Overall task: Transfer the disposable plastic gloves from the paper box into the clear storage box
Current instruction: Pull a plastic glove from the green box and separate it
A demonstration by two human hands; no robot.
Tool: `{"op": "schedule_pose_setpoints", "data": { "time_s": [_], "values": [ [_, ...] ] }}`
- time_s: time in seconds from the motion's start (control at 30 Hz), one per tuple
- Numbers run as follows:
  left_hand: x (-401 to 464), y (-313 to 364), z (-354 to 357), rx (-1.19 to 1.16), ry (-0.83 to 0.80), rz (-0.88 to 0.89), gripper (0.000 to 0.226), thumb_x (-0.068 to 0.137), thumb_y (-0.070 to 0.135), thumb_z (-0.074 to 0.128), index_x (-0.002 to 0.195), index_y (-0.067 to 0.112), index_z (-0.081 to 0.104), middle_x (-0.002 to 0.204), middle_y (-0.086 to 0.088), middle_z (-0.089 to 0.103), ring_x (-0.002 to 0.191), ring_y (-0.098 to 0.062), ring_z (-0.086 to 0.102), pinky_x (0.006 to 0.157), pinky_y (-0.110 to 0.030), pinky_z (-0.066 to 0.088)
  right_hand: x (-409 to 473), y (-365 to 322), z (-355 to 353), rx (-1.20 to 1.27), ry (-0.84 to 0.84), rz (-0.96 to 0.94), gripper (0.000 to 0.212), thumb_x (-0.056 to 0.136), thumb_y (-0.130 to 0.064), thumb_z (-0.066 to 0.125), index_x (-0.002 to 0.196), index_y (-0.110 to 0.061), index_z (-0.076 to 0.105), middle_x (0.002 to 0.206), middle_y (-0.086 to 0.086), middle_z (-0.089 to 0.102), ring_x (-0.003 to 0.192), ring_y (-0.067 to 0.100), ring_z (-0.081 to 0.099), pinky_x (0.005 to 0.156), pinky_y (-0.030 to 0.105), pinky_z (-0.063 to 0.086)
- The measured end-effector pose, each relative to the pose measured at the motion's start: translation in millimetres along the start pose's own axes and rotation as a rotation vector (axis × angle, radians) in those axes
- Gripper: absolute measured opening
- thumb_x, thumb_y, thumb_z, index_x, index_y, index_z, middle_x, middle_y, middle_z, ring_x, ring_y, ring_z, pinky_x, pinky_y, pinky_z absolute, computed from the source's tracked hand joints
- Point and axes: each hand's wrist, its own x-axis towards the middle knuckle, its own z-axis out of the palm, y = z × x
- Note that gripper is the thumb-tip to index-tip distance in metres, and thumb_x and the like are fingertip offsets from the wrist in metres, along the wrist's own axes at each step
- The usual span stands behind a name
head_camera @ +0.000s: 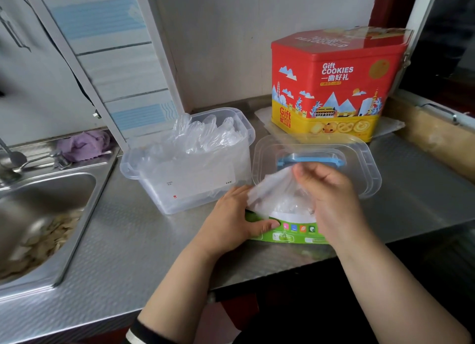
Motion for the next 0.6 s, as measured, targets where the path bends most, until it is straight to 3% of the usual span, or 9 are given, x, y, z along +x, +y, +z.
{"op": "schedule_pose_setpoints", "data": {
  "time_s": [0.1, 0.17, 0.23, 0.33, 0.43, 0.5, 0.57, 0.6],
  "values": [
    [0, 4, 0, 0.049, 0.017, 0.015, 0.05, 0.069, 0.038, 0.085, 0.109, 0.016, 0.065, 0.093, 0.026, 0.053, 0.096, -0.004, 0.048, 0.087, -0.016, 0.039, 3, -13, 2, 0.192, 0.046, -0.049, 0.033, 0.053, -0.042, 0.082, 0.076, -0.019, 0.077, 0.084, -0.002, 0.073, 0.087, 0.011, 0.066, 0.083, 0.022, 0.053],
    [0, 6, 0, 0.057, 0.021, 0.047, 0.043, 0.069, 0.038, 0.084, 0.105, 0.021, 0.067, 0.088, 0.036, 0.05, 0.092, 0.0, 0.046, 0.085, -0.014, 0.037, 6, -30, 5, 0.177, 0.02, -0.148, 0.04, 0.056, -0.05, 0.083, 0.082, -0.02, 0.077, 0.091, 0.0, 0.073, 0.097, 0.018, 0.065, 0.095, 0.032, 0.051],
    [-1, 3, 1, 0.08, 0.022, 0.08, 0.044, 0.07, 0.043, 0.081, 0.107, 0.024, 0.067, 0.088, 0.039, 0.05, 0.092, 0.004, 0.045, 0.086, -0.016, 0.035, 7, -47, 8, 0.112, -0.025, -0.276, 0.028, 0.064, -0.048, 0.079, 0.08, -0.026, 0.077, 0.087, -0.008, 0.073, 0.094, 0.013, 0.064, 0.094, 0.033, 0.05],
    [-7, 7, -4, 0.033, 0.057, 0.084, 0.054, 0.069, 0.055, 0.074, 0.111, 0.022, 0.067, 0.094, 0.033, 0.058, 0.096, 0.002, 0.053, 0.087, -0.013, 0.037, 3, -68, 14, -0.045, -0.115, -0.472, 0.007, 0.077, -0.033, 0.071, 0.08, -0.028, 0.075, 0.084, -0.016, 0.072, 0.088, 0.0, 0.064, 0.085, 0.018, 0.048],
    [-14, 33, -21, -0.465, 0.219, -0.045, 0.045, 0.081, 0.064, 0.055, 0.094, 0.022, 0.066, 0.086, 0.024, 0.069, 0.084, 0.002, 0.06, 0.075, -0.008, 0.043, 2, -66, 11, -0.345, -0.177, -0.699, 0.011, 0.086, -0.025, 0.067, 0.091, -0.017, 0.072, 0.099, -0.005, 0.071, 0.099, 0.013, 0.065, 0.091, 0.028, 0.048],
    [-10, 50, -38, -0.922, 0.196, -0.114, 0.073, 0.081, 0.073, 0.03, 0.096, 0.013, 0.068, 0.093, 0.01, 0.074, 0.092, -0.009, 0.065, 0.083, -0.015, 0.049, 4, -56, 9, -0.546, -0.171, -0.81, 0.013, 0.086, -0.022, 0.067, 0.094, -0.013, 0.072, 0.101, 0.002, 0.069, 0.098, 0.022, 0.064, 0.091, 0.033, 0.048],
    [-5, 60, -50, -1.116, 0.135, -0.055, 0.086, 0.072, 0.084, 0.044, 0.1, 0.008, 0.074, 0.105, -0.008, 0.073, 0.104, -0.02, 0.067, 0.09, -0.026, 0.051, 4, -46, 10, -0.679, -0.177, -0.902, 0.017, 0.086, -0.023, 0.067, 0.094, -0.009, 0.073, 0.101, 0.003, 0.069, 0.094, 0.025, 0.063, 0.09, 0.03, 0.045],
    [-4, 68, -54, -1.117, 0.142, -0.032, 0.077, 0.07, 0.079, 0.058, 0.098, 0.01, 0.076, 0.103, -0.01, 0.073, 0.102, -0.02, 0.068, 0.09, -0.029, 0.052, 5, -41, 10, -0.726, -0.179, -0.94, 0.019, 0.086, -0.024, 0.067, 0.095, -0.008, 0.074, 0.101, 0.002, 0.069, 0.093, 0.024, 0.062, 0.089, 0.029, 0.044]
  ]
}}
